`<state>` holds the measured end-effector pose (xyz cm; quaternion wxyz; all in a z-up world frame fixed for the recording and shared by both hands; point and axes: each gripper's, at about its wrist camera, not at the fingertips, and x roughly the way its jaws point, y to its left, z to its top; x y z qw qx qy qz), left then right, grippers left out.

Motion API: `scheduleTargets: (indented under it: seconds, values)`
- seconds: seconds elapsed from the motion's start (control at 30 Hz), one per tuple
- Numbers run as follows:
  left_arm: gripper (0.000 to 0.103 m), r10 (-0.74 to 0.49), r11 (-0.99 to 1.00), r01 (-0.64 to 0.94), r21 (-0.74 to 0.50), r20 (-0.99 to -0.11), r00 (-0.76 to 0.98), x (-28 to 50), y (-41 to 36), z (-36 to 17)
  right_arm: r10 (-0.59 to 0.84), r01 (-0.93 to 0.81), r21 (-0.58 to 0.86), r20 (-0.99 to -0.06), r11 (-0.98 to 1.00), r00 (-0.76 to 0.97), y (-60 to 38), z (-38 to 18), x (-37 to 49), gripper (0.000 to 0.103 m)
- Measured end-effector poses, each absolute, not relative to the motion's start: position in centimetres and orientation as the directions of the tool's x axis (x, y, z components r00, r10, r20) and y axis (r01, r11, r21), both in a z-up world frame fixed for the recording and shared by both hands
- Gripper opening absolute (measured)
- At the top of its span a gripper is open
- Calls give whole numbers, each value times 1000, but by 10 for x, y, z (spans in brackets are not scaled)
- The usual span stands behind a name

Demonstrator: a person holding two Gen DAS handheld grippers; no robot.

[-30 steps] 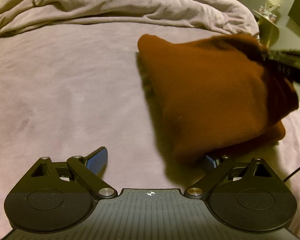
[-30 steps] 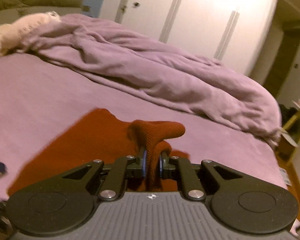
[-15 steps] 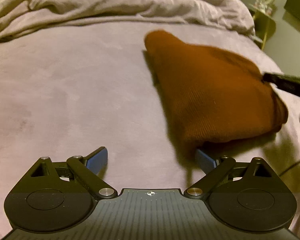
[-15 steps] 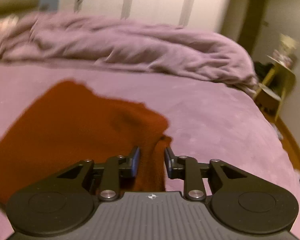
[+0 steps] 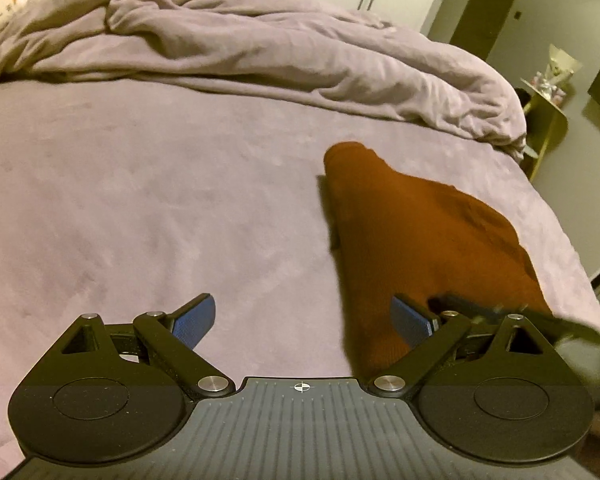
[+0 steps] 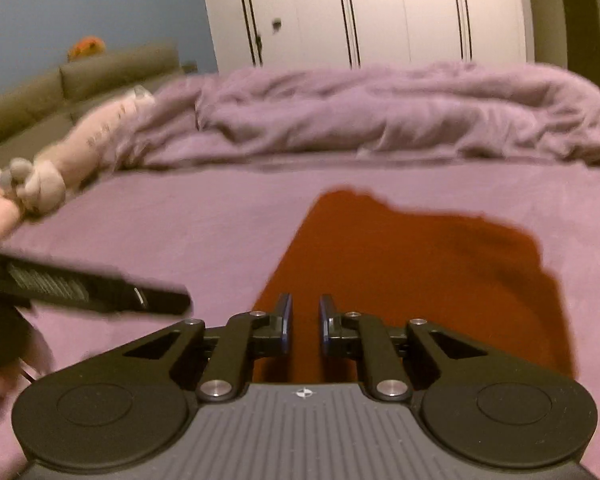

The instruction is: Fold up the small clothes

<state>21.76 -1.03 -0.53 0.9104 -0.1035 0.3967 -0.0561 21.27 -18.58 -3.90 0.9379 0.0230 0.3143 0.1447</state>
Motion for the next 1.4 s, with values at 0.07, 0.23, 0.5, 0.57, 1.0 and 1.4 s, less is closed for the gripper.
scheduleTargets:
  seconds: [0.07, 0.23, 0.5, 0.57, 1.0, 1.4]
  values:
    - [97, -182, 974, 24, -224, -720, 670, 220, -13, -7, 258, -236, 115, -584, 965, 769, -191, -58, 215, 7]
    - [97, -243, 959, 48, -278, -728, 641, 225, -21, -12, 289, -238, 164, -579, 957, 763, -212, -40, 204, 7]
    - [98, -287, 954, 106, -279, -754, 591, 246, -52, -26, 95, -61, 77, -577, 995, 811, -283, -55, 185, 0]
    - [98, -291, 955, 124, -270, -768, 570, 252, -61, -34, 103, -39, 122, -577, 992, 810, -290, -59, 184, 0]
    - [99, -303, 946, 91, -312, -748, 591, 265, -43, -23, 78, -14, 114, -583, 993, 809, -295, -34, 201, 45]
    - [97, -577, 787, 102, -608, -669, 468, 321, -39, -66, 387, 7, 547, -600, 837, 700, -361, -64, 254, 62]
